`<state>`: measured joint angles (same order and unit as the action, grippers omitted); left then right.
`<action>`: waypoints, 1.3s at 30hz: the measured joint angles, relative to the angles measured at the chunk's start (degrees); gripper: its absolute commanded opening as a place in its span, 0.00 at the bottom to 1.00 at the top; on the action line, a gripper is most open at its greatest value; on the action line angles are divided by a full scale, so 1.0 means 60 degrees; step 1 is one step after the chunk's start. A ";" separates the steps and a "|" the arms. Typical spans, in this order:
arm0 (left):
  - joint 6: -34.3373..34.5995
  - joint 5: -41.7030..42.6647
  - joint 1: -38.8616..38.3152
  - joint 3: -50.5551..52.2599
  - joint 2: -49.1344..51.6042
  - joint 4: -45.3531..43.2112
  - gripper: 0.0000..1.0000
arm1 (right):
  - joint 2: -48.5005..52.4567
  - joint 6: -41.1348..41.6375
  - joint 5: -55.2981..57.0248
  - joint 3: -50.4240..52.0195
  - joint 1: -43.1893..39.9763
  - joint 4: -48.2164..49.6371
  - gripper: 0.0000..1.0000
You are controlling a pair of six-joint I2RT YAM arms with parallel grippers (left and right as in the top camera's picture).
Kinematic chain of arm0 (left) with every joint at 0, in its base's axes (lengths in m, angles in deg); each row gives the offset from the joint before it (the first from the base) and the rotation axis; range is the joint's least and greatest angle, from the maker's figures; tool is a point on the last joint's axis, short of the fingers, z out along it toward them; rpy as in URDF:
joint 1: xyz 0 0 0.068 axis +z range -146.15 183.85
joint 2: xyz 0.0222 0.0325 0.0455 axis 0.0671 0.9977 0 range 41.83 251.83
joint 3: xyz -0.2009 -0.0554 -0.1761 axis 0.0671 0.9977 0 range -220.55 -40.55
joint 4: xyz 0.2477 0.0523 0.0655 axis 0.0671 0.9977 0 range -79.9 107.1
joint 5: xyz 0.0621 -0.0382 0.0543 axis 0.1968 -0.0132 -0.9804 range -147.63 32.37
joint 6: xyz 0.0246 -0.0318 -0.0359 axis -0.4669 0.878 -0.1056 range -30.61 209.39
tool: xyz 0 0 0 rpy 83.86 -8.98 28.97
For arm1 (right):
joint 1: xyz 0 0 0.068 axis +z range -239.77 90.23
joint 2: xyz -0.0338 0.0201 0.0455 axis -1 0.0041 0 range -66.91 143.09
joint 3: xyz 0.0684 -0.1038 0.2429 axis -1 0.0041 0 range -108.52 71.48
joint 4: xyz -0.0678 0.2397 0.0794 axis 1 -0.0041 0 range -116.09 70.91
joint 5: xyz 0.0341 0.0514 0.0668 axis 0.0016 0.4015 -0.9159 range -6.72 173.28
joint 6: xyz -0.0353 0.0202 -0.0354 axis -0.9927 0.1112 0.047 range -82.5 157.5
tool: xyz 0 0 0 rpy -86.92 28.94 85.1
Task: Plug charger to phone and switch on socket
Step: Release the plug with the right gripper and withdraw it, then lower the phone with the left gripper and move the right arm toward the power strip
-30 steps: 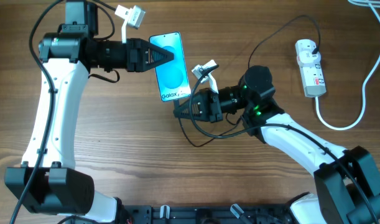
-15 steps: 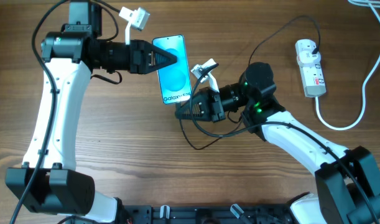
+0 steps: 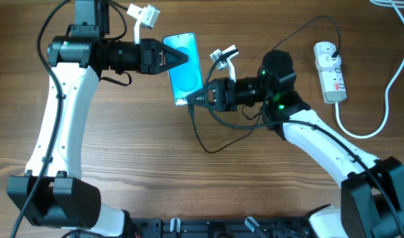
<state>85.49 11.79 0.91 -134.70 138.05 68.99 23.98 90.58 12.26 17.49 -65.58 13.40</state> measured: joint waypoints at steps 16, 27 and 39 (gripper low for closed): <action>0.0714 -0.2211 0.0634 0.0466 0.0015 -0.0080 0.04 | -0.0189 -0.3504 0.2779 -0.0379 -0.1435 -0.4954 0.62; 0.1869 -0.2164 -0.1260 0.1286 0.3133 -0.3993 0.04 | -0.4838 -0.5362 0.7708 -0.0707 -0.2120 -1.0557 0.72; 0.2310 -0.1909 -0.1322 0.1293 0.5552 -0.5180 0.04 | -0.5497 -0.5654 0.9530 -0.0725 -0.2120 -1.2495 0.72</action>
<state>99.34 0.34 -7.02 -126.94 171.36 37.91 -9.00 56.66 69.44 13.14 -78.30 -61.57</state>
